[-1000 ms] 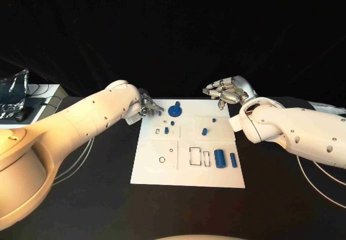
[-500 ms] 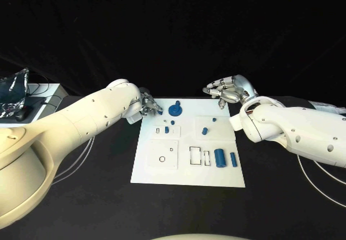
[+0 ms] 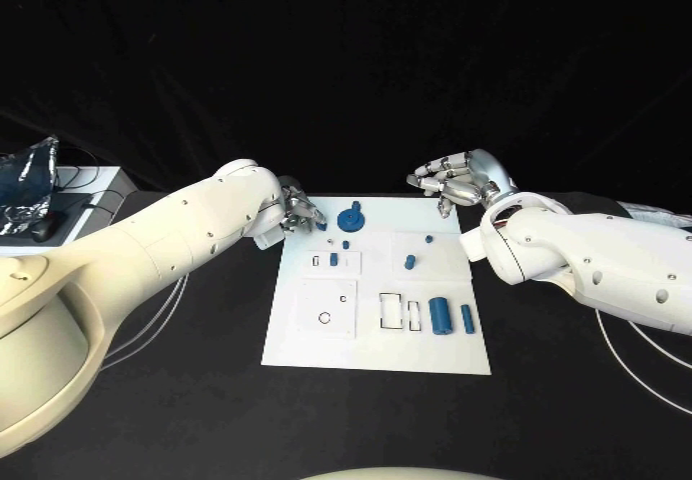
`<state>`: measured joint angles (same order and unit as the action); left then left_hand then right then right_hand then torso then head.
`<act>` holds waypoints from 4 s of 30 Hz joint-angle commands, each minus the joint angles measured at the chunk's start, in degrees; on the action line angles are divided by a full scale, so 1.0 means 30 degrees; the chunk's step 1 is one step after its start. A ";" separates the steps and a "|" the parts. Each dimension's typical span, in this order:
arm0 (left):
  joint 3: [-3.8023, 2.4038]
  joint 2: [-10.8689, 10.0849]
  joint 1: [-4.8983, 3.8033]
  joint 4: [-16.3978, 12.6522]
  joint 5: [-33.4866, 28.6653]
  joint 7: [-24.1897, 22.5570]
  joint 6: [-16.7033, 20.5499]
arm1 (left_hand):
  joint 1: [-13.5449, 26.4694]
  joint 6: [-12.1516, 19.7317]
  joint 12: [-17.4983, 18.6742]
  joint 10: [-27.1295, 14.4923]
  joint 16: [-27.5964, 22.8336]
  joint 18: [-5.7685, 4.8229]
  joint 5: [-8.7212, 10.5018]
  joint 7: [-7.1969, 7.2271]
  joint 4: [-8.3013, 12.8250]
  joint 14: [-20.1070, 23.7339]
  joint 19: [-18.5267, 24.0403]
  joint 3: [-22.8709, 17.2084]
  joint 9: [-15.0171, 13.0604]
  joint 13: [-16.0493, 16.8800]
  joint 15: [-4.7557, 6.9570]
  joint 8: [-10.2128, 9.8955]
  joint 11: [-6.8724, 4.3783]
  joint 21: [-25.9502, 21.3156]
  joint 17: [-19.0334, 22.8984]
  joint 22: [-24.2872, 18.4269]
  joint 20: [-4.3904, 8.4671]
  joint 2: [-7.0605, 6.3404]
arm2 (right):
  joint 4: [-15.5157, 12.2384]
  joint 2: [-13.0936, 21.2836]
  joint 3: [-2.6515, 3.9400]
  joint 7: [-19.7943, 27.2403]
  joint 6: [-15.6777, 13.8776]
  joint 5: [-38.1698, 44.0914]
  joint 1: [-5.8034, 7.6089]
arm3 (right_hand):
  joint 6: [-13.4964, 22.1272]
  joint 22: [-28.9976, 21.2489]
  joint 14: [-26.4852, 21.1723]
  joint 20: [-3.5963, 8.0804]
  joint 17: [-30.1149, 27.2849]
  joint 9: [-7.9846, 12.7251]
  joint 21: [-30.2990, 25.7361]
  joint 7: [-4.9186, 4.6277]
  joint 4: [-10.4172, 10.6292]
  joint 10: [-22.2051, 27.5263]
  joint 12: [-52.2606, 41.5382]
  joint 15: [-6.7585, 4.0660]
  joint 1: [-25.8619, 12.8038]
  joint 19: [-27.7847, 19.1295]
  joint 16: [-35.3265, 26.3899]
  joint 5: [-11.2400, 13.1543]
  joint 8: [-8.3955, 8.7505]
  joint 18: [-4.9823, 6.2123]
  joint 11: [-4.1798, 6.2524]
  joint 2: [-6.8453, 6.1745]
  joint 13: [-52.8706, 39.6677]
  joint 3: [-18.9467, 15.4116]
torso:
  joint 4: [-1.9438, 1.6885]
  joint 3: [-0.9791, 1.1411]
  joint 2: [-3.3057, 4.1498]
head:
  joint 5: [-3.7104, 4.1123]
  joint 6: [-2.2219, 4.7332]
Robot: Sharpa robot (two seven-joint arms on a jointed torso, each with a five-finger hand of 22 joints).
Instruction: Assemble the parts on the task board
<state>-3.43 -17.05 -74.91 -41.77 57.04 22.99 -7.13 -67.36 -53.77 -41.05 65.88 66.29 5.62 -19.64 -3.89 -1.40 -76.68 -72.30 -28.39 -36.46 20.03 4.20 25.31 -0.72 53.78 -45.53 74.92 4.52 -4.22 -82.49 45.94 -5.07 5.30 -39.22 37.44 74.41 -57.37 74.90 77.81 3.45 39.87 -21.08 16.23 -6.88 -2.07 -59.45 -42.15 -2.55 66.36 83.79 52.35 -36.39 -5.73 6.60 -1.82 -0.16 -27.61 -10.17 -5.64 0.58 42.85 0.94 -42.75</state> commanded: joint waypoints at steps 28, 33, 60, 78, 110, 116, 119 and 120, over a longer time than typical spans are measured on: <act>-0.0106 -0.3965 0.0044 -0.7328 -0.0360 0.2579 0.1870 | 0.0290 -0.2366 0.0859 0.2115 -0.0252 -0.0621 -0.5042 0.0619 0.2355 -0.1122 -0.1121 -0.1137 -0.2885 0.1209 0.0499 -0.1560 -0.0680 0.1868 -0.1448 0.1693 0.0653 -0.1343 | 0.0985 0.0358 0.0008 0.0674 -0.0434 -0.0223 0.0005 | 0.0119 -0.0049 -0.0344 -0.0176 -0.0541 0.0066 -0.2166 -0.0218 -0.0070 0.0087 0.0355 0.0132 0.0068 -0.0333 -0.0742 -0.0117 0.0133 0.0393 -0.0108 0.0103 0.0207 0.0022 | -0.0615 -0.0217 -0.0905 | 0.0005 -0.0502; 0.0163 -0.3886 0.0094 -0.7662 -0.0448 0.2614 0.2497 | 0.0444 -0.2440 0.0866 0.2214 -0.0163 -0.0656 -0.5254 0.0663 0.2400 -0.1176 -0.1244 -0.1239 -0.2990 0.1333 0.0533 -0.1578 -0.0720 0.2121 -0.1601 0.1772 0.0690 -0.1389 | 0.1425 0.0273 0.0008 0.1148 -0.1039 -0.0679 0.0005 | 0.0277 -0.2546 -0.0770 -0.0559 -0.2129 0.0612 -0.4071 -0.0513 -0.0123 -0.0970 0.4434 0.0471 0.0152 -0.0766 -0.3266 -0.0166 0.0618 0.0249 -0.0478 0.0073 0.3739 0.0349 | -0.0680 -0.0271 -0.0980 | -0.0024 -0.0576; 0.0936 -0.3973 0.1226 -0.8684 0.0578 0.2467 0.4235 | 0.0586 -0.2486 0.0859 0.2308 -0.0150 -0.0660 -0.5421 0.0708 0.2469 -0.1190 -0.1276 -0.1300 -0.3138 0.1498 0.0563 -0.1562 -0.0760 0.2247 -0.1614 0.1807 0.0716 -0.1416 | 0.5183 -0.0038 0.0004 0.4993 0.4115 -0.8407 0.0096 | 0.1069 -1.9791 -0.3023 -0.3178 -1.2100 0.5847 -0.2605 -0.1203 -0.0535 -0.1490 1.2898 0.2933 0.1980 -0.7199 -1.6282 0.2912 0.0774 -0.0070 -0.2023 0.0238 0.8100 0.4238 | -0.0701 -0.0285 -0.0943 | -0.0134 -0.0613; 0.1021 -0.4035 0.1513 -0.8774 0.1281 0.2429 0.4541 | 0.0579 -0.2483 0.0879 0.2311 -0.0174 -0.0664 -0.5406 0.0708 0.2465 -0.1185 -0.1284 -0.1322 -0.3159 0.1518 0.0572 -0.1561 -0.0763 0.2265 -0.1580 0.1805 0.0725 -0.1438 | 0.4071 0.1703 -0.0202 0.5512 0.3886 -0.8715 -0.0244 | 0.1340 -2.2611 -0.3460 -0.3334 -1.2104 0.5858 -0.1308 -0.1270 -0.0379 -0.1191 1.2897 0.3084 0.2055 -0.7610 -1.6283 0.2755 0.0789 -0.0090 -0.2141 0.0229 0.8100 0.3756 | -0.0720 -0.0336 -0.0927 | -0.0050 -0.0660; 0.1022 -0.3938 0.2139 -0.8733 0.1407 0.2433 0.4179 | 0.0533 -0.2486 0.0909 0.2323 -0.0184 -0.0665 -0.5387 0.0708 0.2400 -0.1185 -0.1272 -0.1354 -0.3183 0.1578 0.0574 -0.1573 -0.0765 0.2276 -0.1547 0.1792 0.0726 -0.1469 | 0.2999 0.2546 -0.0254 0.6244 0.2855 -0.8866 -0.0528 | 0.1780 -2.3530 -0.4537 -0.3688 -1.2124 0.5880 -0.1323 -0.1382 -0.0549 -0.0960 1.2911 0.3405 0.1857 -0.8377 -1.6295 0.2544 0.0808 -0.0101 -0.2267 -0.0052 0.8102 0.4703 | -0.0791 -0.0299 -0.0923 | -0.0038 -0.0877; 0.1023 -0.3933 0.2143 -0.8724 0.1414 0.2483 0.4120 | 0.0512 -0.2484 0.0913 0.2320 -0.0184 -0.0662 -0.5382 0.0707 0.2390 -0.1187 -0.1271 -0.1362 -0.3191 0.1596 0.0573 -0.1570 -0.0766 0.2282 -0.1542 0.1789 0.0724 -0.1480 | 0.3061 0.2524 -0.0254 0.6202 0.2885 -0.8866 -0.0563 | 0.1851 -2.3535 -0.4571 -0.3705 -1.2123 0.5882 -0.1309 -0.1392 -0.0555 -0.0915 1.2910 0.3414 0.1871 -0.8415 -1.6291 0.2546 0.0811 -0.0099 -0.2281 -0.0026 0.8102 0.4631 | -0.0774 -0.0305 -0.0920 | -0.0065 -0.0875; 0.1023 -0.3909 0.2144 -0.8681 0.1423 0.2515 0.4045 | 0.0512 -0.2484 0.0913 0.2320 -0.0184 -0.0662 -0.5382 0.0707 0.2390 -0.1187 -0.1271 -0.1362 -0.3191 0.1596 0.0573 -0.1570 -0.0766 0.2282 -0.1542 0.1789 0.0724 -0.1480 | 0.3061 0.2517 -0.0254 0.6189 0.2895 -0.8866 -0.0583 | 0.1993 -2.3534 -0.4604 -0.3726 -1.2123 0.5883 -0.1260 -0.1433 -0.0560 -0.0861 1.2902 0.3435 0.1896 -0.8459 -1.6291 0.2546 0.0807 -0.0086 -0.2306 0.0031 0.8100 0.4454 | -0.0765 -0.0300 -0.0916 | -0.0076 -0.0890; 0.1023 -0.3894 0.2144 -0.8663 0.1435 0.2534 0.4005 | 0.0512 -0.2484 0.0913 0.2320 -0.0184 -0.0662 -0.5382 0.0707 0.2390 -0.1187 -0.1271 -0.1362 -0.3191 0.1596 0.0573 -0.1570 -0.0766 0.2282 -0.1542 0.1789 0.0724 -0.1480 | 0.3060 0.2513 -0.0254 0.6187 0.2899 -0.8866 -0.0588 | 0.2053 -2.3541 -0.4626 -0.3735 -1.2123 0.5891 -0.1270 -0.1466 -0.0562 -0.0838 1.2908 0.3441 0.1897 -0.8491 -1.6292 0.2545 0.0820 -0.0093 -0.2325 0.0031 0.8101 0.4432 | -0.0769 -0.0299 -0.0914 | -0.0079 -0.0901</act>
<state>-0.52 -28.93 -68.79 -67.73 61.19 30.37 6.49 -65.59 -59.78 -38.42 70.68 65.63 4.32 -35.66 -2.99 0.26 -80.08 -75.78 -26.74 -45.94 24.77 5.49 20.26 -1.03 60.40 -50.24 74.91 6.55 -9.12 -73.30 53.51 -5.85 23.23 -30.88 10.83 72.69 -51.55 4.37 64.28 -7.88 3.58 -3.50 12.24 -11.27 -3.72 -62.40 -3.77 7.69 72.02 58.72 3.66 -28.52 -3.45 6.61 -8.67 0.04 -3.30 3.33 -7.97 -0.32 40.09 0.73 -45.41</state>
